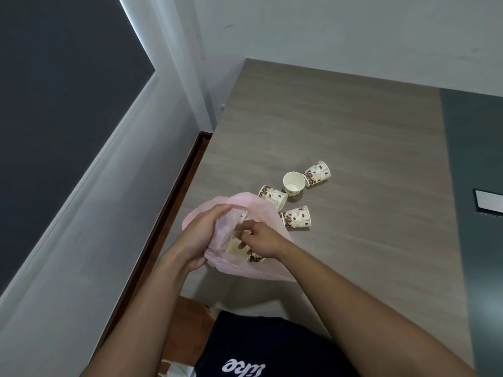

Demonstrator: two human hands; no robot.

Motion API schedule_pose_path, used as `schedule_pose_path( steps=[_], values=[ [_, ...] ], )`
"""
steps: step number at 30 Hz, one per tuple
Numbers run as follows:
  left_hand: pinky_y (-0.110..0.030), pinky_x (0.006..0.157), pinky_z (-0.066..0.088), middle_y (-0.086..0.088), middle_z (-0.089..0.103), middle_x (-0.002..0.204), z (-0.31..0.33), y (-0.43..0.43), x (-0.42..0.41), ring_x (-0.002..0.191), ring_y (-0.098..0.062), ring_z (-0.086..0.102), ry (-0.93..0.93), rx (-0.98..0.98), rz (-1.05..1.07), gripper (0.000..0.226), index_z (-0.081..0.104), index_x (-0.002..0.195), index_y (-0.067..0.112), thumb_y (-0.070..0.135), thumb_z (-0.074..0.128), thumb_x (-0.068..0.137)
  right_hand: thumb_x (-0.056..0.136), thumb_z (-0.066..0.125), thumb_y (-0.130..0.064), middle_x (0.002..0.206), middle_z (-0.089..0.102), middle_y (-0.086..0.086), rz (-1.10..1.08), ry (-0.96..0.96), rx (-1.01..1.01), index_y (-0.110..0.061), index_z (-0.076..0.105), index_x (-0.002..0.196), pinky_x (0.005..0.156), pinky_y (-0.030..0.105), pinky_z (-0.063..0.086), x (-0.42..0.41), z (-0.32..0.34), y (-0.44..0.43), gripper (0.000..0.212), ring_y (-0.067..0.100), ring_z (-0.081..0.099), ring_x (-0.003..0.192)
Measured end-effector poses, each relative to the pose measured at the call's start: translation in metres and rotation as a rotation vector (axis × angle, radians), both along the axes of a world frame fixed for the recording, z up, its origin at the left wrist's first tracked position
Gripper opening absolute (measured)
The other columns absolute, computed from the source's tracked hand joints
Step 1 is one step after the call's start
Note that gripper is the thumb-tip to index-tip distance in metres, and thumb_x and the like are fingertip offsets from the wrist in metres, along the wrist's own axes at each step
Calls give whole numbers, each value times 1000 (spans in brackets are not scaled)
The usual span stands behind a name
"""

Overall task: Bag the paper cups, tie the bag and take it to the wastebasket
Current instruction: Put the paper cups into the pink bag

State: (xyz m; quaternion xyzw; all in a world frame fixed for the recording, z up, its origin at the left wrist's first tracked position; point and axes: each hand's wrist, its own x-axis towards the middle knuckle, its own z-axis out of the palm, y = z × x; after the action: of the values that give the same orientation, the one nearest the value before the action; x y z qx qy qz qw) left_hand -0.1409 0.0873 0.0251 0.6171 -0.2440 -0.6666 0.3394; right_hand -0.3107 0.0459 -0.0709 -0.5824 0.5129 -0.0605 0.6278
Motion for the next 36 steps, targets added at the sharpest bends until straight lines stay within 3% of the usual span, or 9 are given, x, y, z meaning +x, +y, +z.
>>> schedule_pose_path(
  steps=[5,8,12,16,20,25,28,31,36],
  values=[
    [-40,93,62,-10,86,112,-13,-4,-1,115,-32,80,-162,-49,218,32,88,113,21,45,69,103,110,57,-23,156,58,-2,-19,-17,-85,-17,73,142,83,32,61,-16,-5,-1,37,26,79,104],
    [-45,90,64,-8,87,101,-12,-4,-3,101,-30,83,-230,-87,295,26,90,105,22,39,70,103,109,53,-15,112,84,6,-228,-139,-41,-5,83,110,73,33,63,-34,5,-5,31,29,83,80],
    [-50,88,65,-6,86,97,-12,2,5,99,-30,82,-401,-142,264,26,87,101,24,39,65,102,109,55,-21,78,77,8,-604,-102,-179,-4,72,80,56,27,52,-65,11,-21,38,22,60,48],
    [-25,76,51,5,72,109,-10,9,7,98,-6,69,-622,-280,226,19,59,123,21,35,60,110,95,57,-45,92,77,2,-744,151,-234,-21,71,87,78,45,62,-93,-25,-40,29,29,74,82],
    [-4,66,40,3,53,108,-12,20,9,91,12,58,-851,-467,162,19,39,118,13,20,55,111,79,62,-59,128,69,11,-619,244,-71,-35,80,94,98,57,65,-121,-110,-59,33,29,73,115],
    [-32,66,45,14,62,89,-22,31,24,80,-10,60,-966,-557,-21,27,59,91,24,2,50,104,82,65,-54,139,66,11,-446,260,-11,-40,86,96,107,48,62,-130,-139,-58,29,22,74,115],
    [-23,78,51,16,76,97,-23,39,31,97,-2,71,-899,-508,-46,44,74,82,28,-5,52,101,95,69,-27,108,78,5,-455,251,10,-23,87,91,96,31,54,-114,-78,-43,19,15,70,102],
    [-13,66,47,13,81,102,-19,42,29,70,8,64,-770,-401,58,45,84,99,31,-1,53,105,98,67,-26,98,79,0,-450,262,-5,-22,84,88,85,33,55,-116,-78,-36,20,21,71,98],
    [-32,115,50,23,76,135,-20,40,27,131,3,65,-659,-397,8,32,80,126,36,14,71,105,102,58,-38,119,82,13,-602,337,-166,-16,88,107,94,36,53,-121,-65,-31,37,36,73,115]
  ],
)
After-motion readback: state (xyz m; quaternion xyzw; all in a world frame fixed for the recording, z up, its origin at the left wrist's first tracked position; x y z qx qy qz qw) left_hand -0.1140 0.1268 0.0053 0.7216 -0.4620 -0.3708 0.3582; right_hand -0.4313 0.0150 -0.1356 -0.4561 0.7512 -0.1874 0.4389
